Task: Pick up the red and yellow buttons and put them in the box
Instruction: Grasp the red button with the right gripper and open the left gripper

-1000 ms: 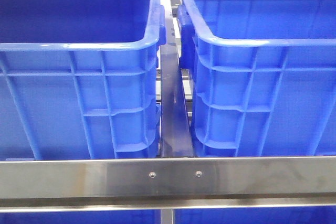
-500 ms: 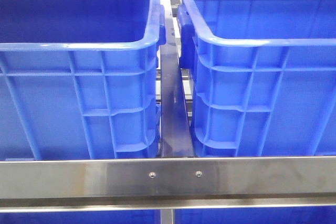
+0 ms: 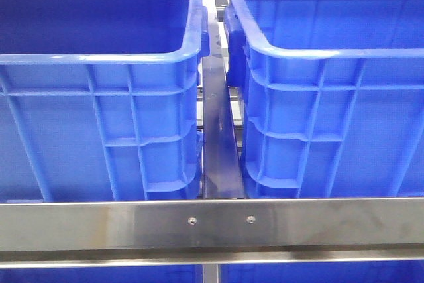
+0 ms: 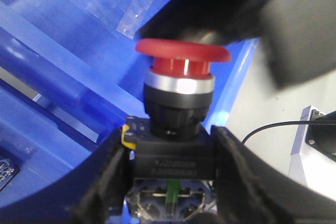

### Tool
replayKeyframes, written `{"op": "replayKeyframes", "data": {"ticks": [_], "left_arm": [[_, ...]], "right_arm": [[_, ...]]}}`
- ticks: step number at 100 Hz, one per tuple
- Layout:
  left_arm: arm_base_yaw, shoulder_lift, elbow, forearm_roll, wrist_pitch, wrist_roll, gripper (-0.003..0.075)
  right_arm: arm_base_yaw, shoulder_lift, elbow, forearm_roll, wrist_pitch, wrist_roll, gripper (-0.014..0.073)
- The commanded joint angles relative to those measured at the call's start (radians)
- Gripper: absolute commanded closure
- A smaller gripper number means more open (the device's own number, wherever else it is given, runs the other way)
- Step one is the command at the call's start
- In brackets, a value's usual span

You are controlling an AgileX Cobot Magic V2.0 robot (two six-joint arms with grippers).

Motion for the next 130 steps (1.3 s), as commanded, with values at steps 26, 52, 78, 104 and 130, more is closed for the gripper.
{"op": "replayKeyframes", "data": {"ticks": [26, 52, 78, 104, 130], "left_arm": [[-0.009, -0.045, -0.030, -0.061, -0.032, 0.000, 0.0587], [-0.009, -0.045, -0.030, -0.061, -0.038, 0.000, 0.0587], [-0.009, -0.045, -0.030, -0.048, -0.047, 0.001, 0.0262], [-0.009, -0.045, -0.030, -0.046, -0.056, 0.001, 0.0039], [-0.009, -0.045, -0.030, -0.046, -0.028, 0.001, 0.0093]], "right_arm": [[0.004, 0.020, -0.048, 0.064, 0.031, -0.017, 0.0161], [0.004, 0.020, -0.048, 0.065, 0.049, -0.017, 0.0350], [0.004, 0.020, -0.048, 0.065, 0.065, -0.017, 0.0350], [-0.036, 0.020, -0.076, 0.043, 0.054, -0.074, 0.0350], [-0.197, 0.020, -0.187, -0.084, 0.001, -0.247, 0.0350]]}}
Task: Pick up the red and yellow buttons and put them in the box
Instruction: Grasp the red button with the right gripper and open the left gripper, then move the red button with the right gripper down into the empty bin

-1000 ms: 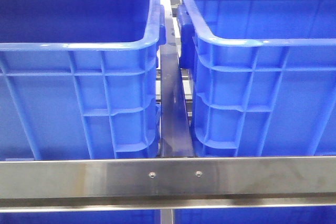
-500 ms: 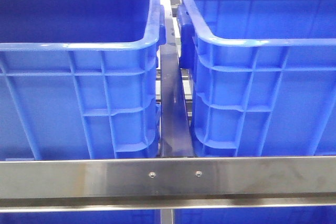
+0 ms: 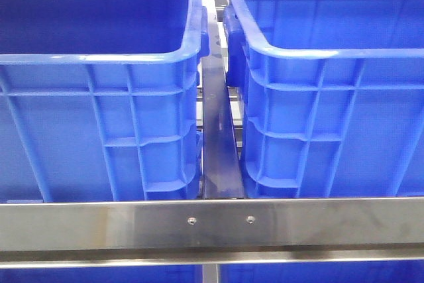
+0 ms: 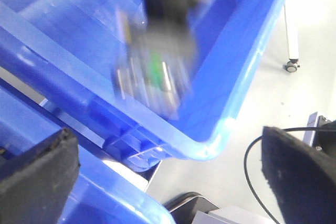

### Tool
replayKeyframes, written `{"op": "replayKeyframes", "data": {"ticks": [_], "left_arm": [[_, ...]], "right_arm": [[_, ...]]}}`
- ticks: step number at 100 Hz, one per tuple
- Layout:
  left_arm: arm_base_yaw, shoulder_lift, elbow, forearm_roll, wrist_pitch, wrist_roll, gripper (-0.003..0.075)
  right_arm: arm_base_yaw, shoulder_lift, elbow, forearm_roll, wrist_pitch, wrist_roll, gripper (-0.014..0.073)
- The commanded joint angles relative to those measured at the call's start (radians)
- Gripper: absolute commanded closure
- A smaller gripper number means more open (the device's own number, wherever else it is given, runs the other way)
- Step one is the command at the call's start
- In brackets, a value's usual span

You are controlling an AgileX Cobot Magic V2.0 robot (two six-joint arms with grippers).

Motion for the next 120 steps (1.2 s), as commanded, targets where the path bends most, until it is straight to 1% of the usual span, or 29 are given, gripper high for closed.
{"op": "replayKeyframes", "data": {"ticks": [1, 8, 22, 41, 59, 81, 120], "left_arm": [[-0.009, -0.045, -0.030, -0.049, -0.013, 0.001, 0.0095], [-0.009, -0.045, -0.030, -0.049, 0.001, 0.001, 0.0103], [-0.009, -0.045, -0.030, -0.049, 0.019, 0.001, 0.0103], [-0.009, -0.045, -0.030, -0.049, 0.021, 0.001, 0.0103], [-0.009, -0.045, -0.030, -0.049, 0.014, 0.001, 0.0103], [-0.009, -0.045, -0.030, -0.049, 0.014, 0.001, 0.0103], [-0.009, -0.045, -0.030, -0.049, 0.002, 0.001, 0.0103]], "right_arm": [[-0.044, -0.031, -0.055, 0.014, -0.023, -0.063, 0.0350], [-0.056, -0.031, -0.056, -0.011, -0.105, -0.111, 0.0350], [-0.050, -0.031, -0.054, -0.104, -0.325, -0.238, 0.0350], [-0.047, -0.017, -0.054, -0.106, -0.565, -0.353, 0.0350], [-0.047, 0.051, -0.054, -0.106, -0.595, -0.361, 0.0350], [-0.047, 0.164, -0.058, -0.106, -0.700, -0.361, 0.0350], [-0.047, 0.357, -0.186, -0.102, -0.683, -0.361, 0.0350]]}}
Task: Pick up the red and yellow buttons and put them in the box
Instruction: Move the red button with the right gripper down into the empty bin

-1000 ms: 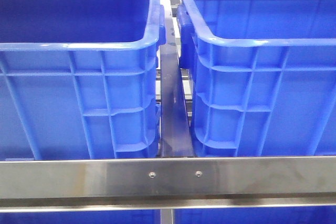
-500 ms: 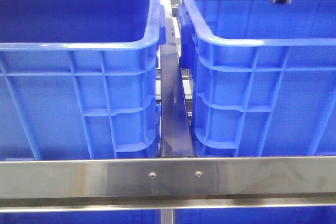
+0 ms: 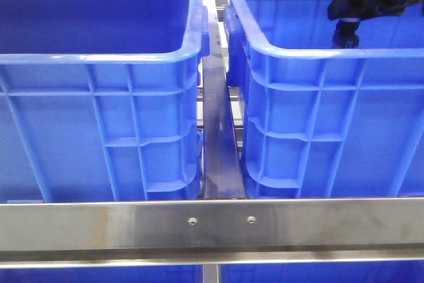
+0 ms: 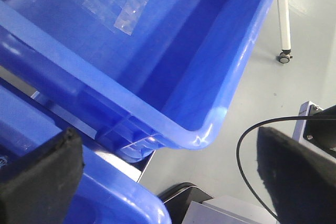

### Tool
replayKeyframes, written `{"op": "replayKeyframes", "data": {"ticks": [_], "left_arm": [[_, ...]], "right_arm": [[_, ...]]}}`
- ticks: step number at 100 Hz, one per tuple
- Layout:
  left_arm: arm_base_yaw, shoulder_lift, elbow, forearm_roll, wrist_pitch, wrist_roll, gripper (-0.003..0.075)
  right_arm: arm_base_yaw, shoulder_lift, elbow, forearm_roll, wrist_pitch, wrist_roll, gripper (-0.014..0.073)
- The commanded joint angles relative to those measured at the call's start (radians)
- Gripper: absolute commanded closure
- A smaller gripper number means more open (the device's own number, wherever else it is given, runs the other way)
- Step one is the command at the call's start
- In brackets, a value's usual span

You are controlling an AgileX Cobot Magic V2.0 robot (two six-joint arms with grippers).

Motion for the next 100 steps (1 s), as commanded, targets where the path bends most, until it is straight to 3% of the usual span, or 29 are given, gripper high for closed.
{"op": "replayKeyframes", "data": {"ticks": [1, 65, 100], "left_arm": [[-0.009, -0.045, -0.030, -0.049, -0.030, 0.001, 0.0103], [-0.009, -0.045, -0.030, -0.040, -0.030, 0.001, 0.0103], [-0.009, -0.045, -0.030, -0.038, -0.030, 0.001, 0.0103]], "right_arm": [[-0.002, -0.014, -0.056, 0.024, 0.001, -0.011, 0.0350], [-0.002, 0.091, -0.114, 0.060, 0.013, -0.011, 0.0346], [-0.002, 0.090, -0.114, 0.060, 0.031, -0.011, 0.0167]]}}
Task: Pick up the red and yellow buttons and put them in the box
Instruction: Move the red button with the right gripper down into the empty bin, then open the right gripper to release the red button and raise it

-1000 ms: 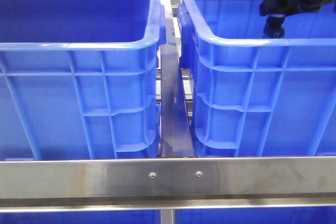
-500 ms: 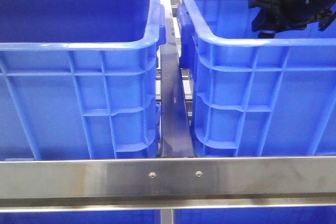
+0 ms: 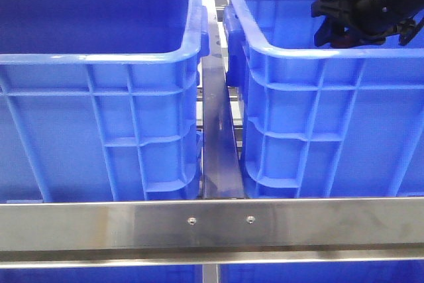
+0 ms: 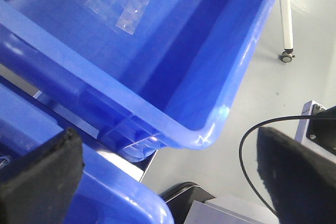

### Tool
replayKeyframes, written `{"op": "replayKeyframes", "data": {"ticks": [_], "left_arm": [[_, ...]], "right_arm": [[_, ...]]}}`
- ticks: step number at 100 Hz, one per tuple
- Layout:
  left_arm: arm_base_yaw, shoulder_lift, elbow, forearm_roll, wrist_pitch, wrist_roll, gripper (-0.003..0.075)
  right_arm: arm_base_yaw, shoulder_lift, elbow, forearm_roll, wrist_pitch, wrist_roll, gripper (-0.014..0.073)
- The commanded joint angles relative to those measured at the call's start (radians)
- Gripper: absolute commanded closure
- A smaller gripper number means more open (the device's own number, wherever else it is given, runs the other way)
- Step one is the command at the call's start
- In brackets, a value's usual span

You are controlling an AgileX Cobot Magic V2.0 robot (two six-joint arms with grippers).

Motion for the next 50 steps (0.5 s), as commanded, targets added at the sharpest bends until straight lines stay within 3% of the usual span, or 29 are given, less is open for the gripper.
{"op": "replayKeyframes", "data": {"ticks": [1, 33, 50], "left_arm": [[-0.009, -0.045, -0.030, -0.046, -0.026, 0.001, 0.0103], [-0.009, -0.045, -0.030, -0.044, -0.026, 0.001, 0.0103], [-0.009, -0.045, -0.030, -0.044, -0.018, 0.001, 0.0103]], "right_arm": [[-0.002, -0.053, -0.030, 0.016, 0.012, -0.011, 0.0167], [-0.003, -0.095, -0.030, 0.014, 0.032, -0.011, 0.0167], [-0.003, -0.167, -0.013, -0.052, 0.052, -0.011, 0.0167]]}}
